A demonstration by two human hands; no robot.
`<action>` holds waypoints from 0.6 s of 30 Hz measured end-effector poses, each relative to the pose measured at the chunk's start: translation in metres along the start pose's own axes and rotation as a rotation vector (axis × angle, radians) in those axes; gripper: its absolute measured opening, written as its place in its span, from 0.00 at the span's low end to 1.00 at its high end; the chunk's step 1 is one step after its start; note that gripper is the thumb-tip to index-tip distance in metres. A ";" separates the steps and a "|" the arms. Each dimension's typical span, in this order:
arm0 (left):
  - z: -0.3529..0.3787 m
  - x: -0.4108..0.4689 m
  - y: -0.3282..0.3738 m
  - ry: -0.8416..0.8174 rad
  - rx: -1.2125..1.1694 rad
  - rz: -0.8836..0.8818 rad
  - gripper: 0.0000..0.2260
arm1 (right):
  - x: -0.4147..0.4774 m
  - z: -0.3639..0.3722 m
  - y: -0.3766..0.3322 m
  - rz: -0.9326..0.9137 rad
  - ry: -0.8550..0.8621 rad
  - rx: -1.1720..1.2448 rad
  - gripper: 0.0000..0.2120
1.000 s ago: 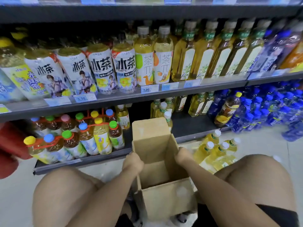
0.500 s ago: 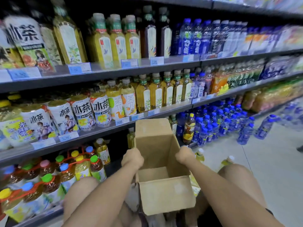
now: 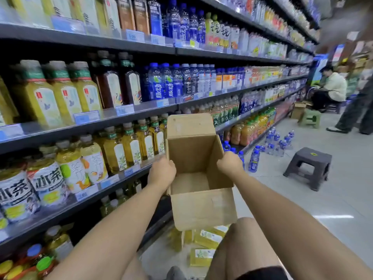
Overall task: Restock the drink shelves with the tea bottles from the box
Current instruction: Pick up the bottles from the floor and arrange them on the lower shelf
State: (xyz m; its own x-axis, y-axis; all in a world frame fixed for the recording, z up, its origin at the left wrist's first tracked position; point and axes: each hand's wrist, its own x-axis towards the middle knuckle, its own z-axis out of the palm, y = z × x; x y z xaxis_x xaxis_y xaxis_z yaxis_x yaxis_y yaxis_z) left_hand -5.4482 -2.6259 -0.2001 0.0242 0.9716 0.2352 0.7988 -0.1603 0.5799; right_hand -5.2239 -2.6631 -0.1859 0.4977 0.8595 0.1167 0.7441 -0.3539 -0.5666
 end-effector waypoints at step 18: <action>0.217 -0.020 0.177 -0.694 -0.095 0.573 0.29 | -0.041 -0.094 0.269 0.552 0.476 0.027 0.11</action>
State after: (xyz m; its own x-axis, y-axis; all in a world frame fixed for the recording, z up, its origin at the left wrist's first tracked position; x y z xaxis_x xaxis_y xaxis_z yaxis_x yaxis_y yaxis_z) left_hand -5.1770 -2.6362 -0.2717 0.7843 0.6203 0.0020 0.5010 -0.6354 0.5876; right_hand -5.0024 -2.8278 -0.2661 0.9416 0.3029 0.1470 0.3208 -0.6745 -0.6649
